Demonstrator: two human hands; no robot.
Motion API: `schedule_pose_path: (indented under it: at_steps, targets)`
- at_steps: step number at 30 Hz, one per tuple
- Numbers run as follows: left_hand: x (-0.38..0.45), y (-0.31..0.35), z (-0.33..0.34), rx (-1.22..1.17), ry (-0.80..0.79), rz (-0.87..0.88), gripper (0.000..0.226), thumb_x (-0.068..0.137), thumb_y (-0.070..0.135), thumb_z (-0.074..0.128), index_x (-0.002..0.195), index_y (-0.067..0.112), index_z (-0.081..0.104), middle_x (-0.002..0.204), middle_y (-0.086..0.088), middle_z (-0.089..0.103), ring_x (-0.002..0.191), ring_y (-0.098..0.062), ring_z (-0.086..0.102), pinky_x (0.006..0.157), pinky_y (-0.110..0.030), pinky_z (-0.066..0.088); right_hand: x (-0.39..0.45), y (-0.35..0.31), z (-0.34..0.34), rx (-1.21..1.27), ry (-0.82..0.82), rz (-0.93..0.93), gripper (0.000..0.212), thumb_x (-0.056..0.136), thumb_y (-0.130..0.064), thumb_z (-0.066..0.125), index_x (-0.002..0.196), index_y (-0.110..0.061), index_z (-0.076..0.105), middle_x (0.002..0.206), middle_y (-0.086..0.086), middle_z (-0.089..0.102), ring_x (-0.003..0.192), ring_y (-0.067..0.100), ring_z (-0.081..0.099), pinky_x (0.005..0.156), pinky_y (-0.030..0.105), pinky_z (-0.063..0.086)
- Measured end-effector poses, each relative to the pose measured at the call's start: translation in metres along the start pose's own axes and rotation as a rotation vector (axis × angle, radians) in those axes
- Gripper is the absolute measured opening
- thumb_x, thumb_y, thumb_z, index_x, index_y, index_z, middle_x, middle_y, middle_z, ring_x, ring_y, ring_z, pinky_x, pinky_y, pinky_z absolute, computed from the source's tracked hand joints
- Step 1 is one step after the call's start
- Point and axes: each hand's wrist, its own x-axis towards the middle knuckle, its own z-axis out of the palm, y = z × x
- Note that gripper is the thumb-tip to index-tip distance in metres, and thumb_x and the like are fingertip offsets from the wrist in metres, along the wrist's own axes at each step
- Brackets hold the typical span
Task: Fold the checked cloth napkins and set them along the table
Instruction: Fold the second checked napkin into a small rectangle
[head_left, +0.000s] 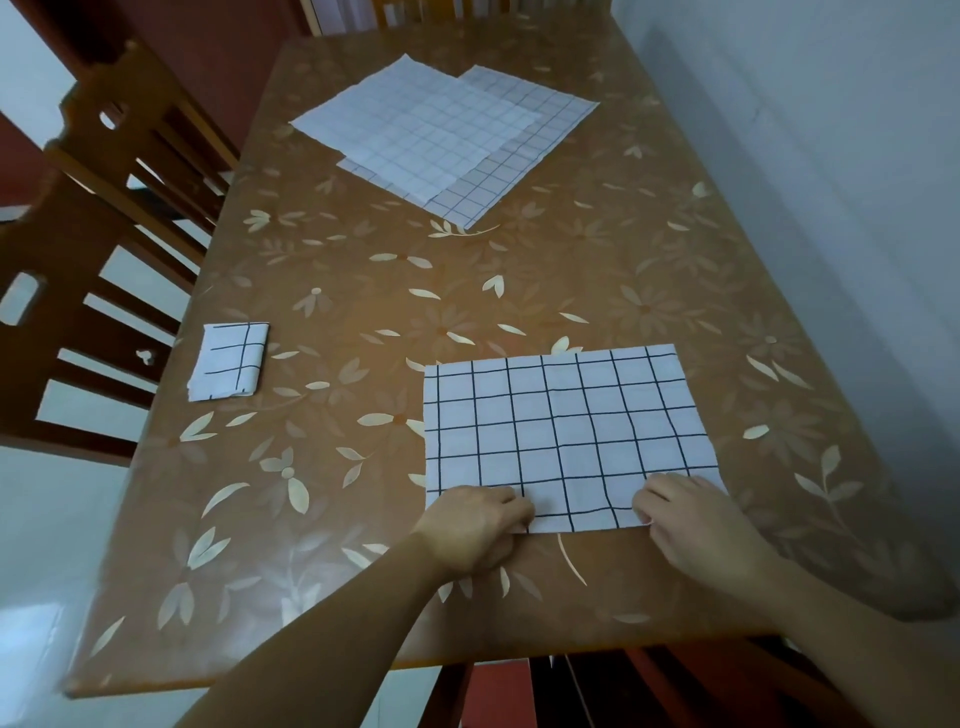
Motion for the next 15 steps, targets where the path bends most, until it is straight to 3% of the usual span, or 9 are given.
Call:
schedule_pose_path:
  at_steps: [2, 4, 7, 9, 11, 15]
  targets:
    - [0.001, 0.0, 0.0, -0.03, -0.024, -0.04, 0.042, 0.083, 0.047, 0.045, 0.118, 0.026, 0.054, 0.097, 0.001, 0.062, 0.085, -0.022, 0.059, 0.071, -0.033, 0.048, -0.004, -0.004, -0.005, 0.074, -0.025, 0.031, 0.023, 0.063, -0.022, 0.072, 0.072, -0.028, 0.052, 0.073, -0.013, 0.05, 0.066, 0.008, 0.051, 0.062, 0.022, 0.039]
    - [0.005, 0.003, 0.0, -0.038, 0.07, -0.084, 0.045, 0.084, 0.049, 0.049, 0.122, 0.027, 0.054, 0.103, 0.003, 0.062, 0.094, -0.02, 0.057, 0.082, -0.033, 0.044, -0.004, -0.01, -0.008, 0.14, 0.008, 0.066, 0.015, 0.073, -0.042, 0.06, 0.078, -0.029, 0.056, 0.079, -0.015, 0.052, 0.073, 0.008, 0.053, 0.069, 0.026, 0.041]
    - [0.023, 0.008, 0.013, 0.064, 0.221, -0.245, 0.045, 0.091, 0.052, 0.042, 0.131, 0.031, 0.05, 0.131, 0.002, 0.056, 0.123, -0.026, 0.048, 0.101, -0.042, 0.037, 0.018, -0.029, -0.002, 0.164, 0.066, 0.15, 0.034, 0.086, -0.048, 0.044, 0.103, -0.025, 0.063, 0.103, -0.01, 0.059, 0.098, 0.013, 0.058, 0.086, 0.033, 0.044]
    - [0.035, 0.012, 0.024, 0.052, 0.194, -0.342, 0.057, 0.095, 0.058, 0.029, 0.147, 0.034, 0.032, 0.156, -0.001, 0.032, 0.145, -0.031, 0.022, 0.116, -0.05, 0.014, 0.044, -0.044, 0.007, 0.15, 0.081, 0.228, 0.051, 0.092, -0.048, 0.033, 0.13, -0.022, 0.054, 0.136, -0.002, 0.052, 0.128, 0.019, 0.046, 0.104, 0.039, 0.037]
    - [0.04, 0.012, 0.034, 0.072, 0.144, -0.387, 0.064, 0.095, 0.063, 0.02, 0.153, 0.035, 0.014, 0.162, -0.001, 0.013, 0.15, -0.03, 0.002, 0.116, -0.053, -0.001, 0.071, -0.062, 0.014, 0.15, 0.068, 0.283, 0.062, 0.095, -0.052, 0.023, 0.146, -0.02, 0.037, 0.156, 0.001, 0.03, 0.145, 0.021, 0.024, 0.116, 0.042, 0.023]
    - [0.041, 0.011, 0.038, 0.094, 0.112, -0.386, 0.067, 0.093, 0.059, 0.02, 0.154, 0.033, 0.011, 0.163, 0.001, 0.006, 0.149, -0.027, -0.008, 0.115, -0.052, -0.005, 0.09, -0.08, 0.03, 0.147, 0.018, 0.331, 0.069, 0.096, -0.057, 0.002, 0.152, -0.02, 0.018, 0.161, 0.001, 0.013, 0.149, 0.018, 0.006, 0.117, 0.044, 0.008]
